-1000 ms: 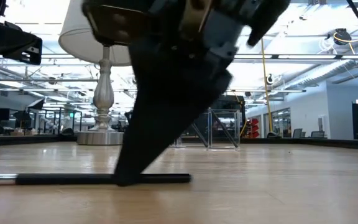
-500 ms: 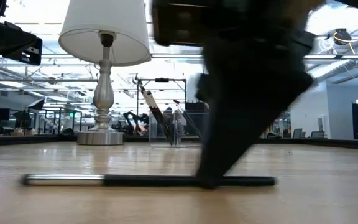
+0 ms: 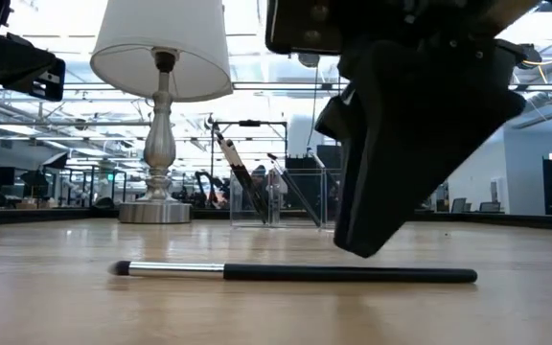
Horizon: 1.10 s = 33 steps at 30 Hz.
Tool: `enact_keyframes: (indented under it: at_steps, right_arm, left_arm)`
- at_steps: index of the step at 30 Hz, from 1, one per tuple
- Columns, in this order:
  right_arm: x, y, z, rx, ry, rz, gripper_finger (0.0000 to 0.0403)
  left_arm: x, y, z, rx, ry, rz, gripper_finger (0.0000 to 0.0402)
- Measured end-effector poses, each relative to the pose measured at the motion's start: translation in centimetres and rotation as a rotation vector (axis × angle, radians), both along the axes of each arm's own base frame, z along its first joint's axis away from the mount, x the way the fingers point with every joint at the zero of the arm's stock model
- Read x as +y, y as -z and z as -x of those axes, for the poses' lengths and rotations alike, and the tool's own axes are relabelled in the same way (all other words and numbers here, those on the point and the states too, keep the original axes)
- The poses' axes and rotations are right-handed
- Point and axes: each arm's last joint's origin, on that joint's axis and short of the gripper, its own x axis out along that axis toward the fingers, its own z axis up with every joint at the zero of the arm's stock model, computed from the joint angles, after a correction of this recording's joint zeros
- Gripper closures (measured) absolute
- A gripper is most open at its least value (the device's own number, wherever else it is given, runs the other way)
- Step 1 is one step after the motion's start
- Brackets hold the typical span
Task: Sort items
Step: Put the eyeshadow brush into the transparent organizer
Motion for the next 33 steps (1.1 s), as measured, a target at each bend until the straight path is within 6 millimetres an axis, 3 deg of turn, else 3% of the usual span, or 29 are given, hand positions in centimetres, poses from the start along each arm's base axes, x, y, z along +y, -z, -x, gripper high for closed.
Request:
enact_keyframes:
  at_steps: [4, 8, 11, 16, 23, 28, 33]
  right_arm:
    - [0.2, -0.5, -0.8, -0.091, -0.015, -0.038, 0.031]
    - [0.8, -1.8, -2.4, -0.299, -0.063, -0.092, 0.028]
    - [1.1, -1.2, -3.3, -0.39, -0.044, -0.047, 0.0259]
    - [0.9, 2.3, -3.2, -0.294, -0.02, 0.04, 0.0242]
    - [0.7, 3.0, -3.0, -0.252, 0.012, 0.067, 0.0246]
    - [0.0, 3.4, -2.3, -0.157, 0.027, 0.121, 0.0279]
    - [-0.7, 5.2, -1.1, -0.092, 0.051, 0.128, 0.0314]
  left_arm:
    - [0.0, 0.0, 0.0, 0.0, 0.0, 0.0, 0.0369]
    - [0.0, 0.0, 0.0, 0.0, 0.001, 0.0, 0.0369]
    - [0.0, 0.0, 0.0, 0.0, 0.0, 0.0, 0.0369]
    - [0.0, 0.0, 0.0, 0.001, 0.001, 0.0, 0.0369]
    - [0.0, 0.1, 0.0, 0.007, 0.001, -0.005, 0.0369]
    - [-0.1, 0.1, -0.1, 0.011, 0.0, -0.008, 0.0369]
    - [0.0, 0.1, -0.1, 0.011, -0.002, -0.008, 0.0369]
